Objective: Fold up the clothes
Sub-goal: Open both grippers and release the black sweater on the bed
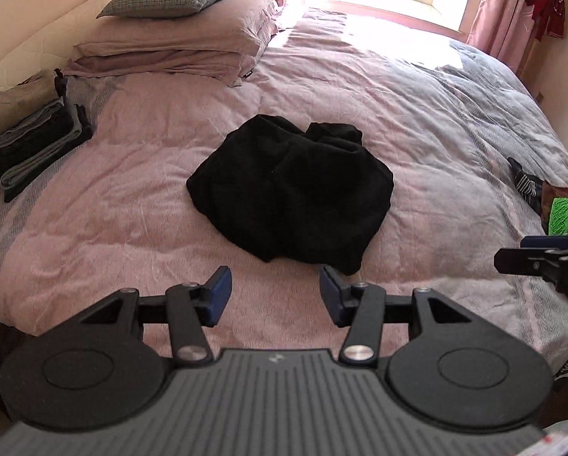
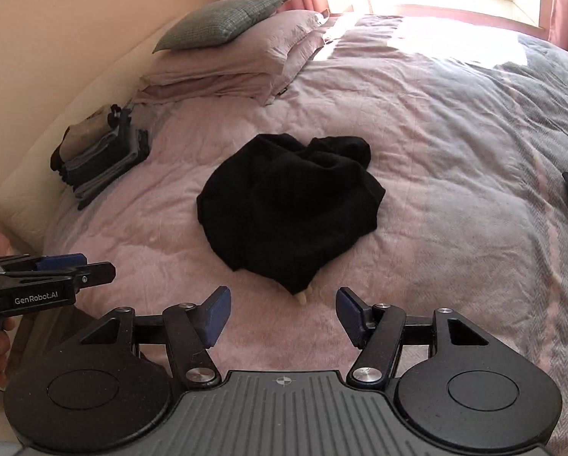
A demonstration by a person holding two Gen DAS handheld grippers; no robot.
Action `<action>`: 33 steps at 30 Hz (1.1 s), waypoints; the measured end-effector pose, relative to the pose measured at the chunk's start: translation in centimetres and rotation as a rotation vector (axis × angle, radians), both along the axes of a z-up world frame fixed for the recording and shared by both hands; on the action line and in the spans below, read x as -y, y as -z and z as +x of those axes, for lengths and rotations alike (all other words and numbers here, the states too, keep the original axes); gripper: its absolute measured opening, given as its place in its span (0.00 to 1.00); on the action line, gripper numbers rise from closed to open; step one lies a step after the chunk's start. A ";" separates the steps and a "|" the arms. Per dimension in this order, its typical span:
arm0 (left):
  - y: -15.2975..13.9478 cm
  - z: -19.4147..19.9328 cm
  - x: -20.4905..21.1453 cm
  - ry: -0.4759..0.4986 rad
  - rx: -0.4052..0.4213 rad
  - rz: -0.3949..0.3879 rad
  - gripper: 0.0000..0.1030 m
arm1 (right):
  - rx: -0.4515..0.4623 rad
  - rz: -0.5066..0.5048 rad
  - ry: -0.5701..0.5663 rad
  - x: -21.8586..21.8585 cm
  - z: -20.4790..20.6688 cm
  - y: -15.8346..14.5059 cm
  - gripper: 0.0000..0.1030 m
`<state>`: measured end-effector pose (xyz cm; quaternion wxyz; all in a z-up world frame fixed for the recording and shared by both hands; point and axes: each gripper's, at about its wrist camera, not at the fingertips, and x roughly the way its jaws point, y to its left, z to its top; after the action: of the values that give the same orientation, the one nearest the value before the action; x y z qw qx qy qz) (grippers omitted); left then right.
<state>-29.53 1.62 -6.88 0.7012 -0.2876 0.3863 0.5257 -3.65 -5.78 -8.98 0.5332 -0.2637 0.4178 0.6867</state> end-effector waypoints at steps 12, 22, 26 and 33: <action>0.9 2.0 2.4 -0.011 -0.006 -0.001 0.49 | 0.021 0.006 -0.010 1.2 2.1 1.1 0.57; 8.0 2.5 -0.2 0.076 -0.136 0.013 0.50 | 0.090 -0.033 0.118 -1.1 6.9 5.1 0.57; 11.9 3.1 -1.5 0.172 -0.189 0.046 0.54 | 0.117 -0.101 0.191 -2.0 9.2 7.1 0.57; 19.7 5.6 -3.7 0.434 -0.349 0.180 0.64 | 0.208 -0.189 0.292 -2.7 12.1 11.0 0.57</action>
<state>-23.91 5.31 -26.55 0.7430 -0.0402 0.5052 0.4371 8.49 -3.08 -19.95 0.6404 -0.3188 0.4569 0.5287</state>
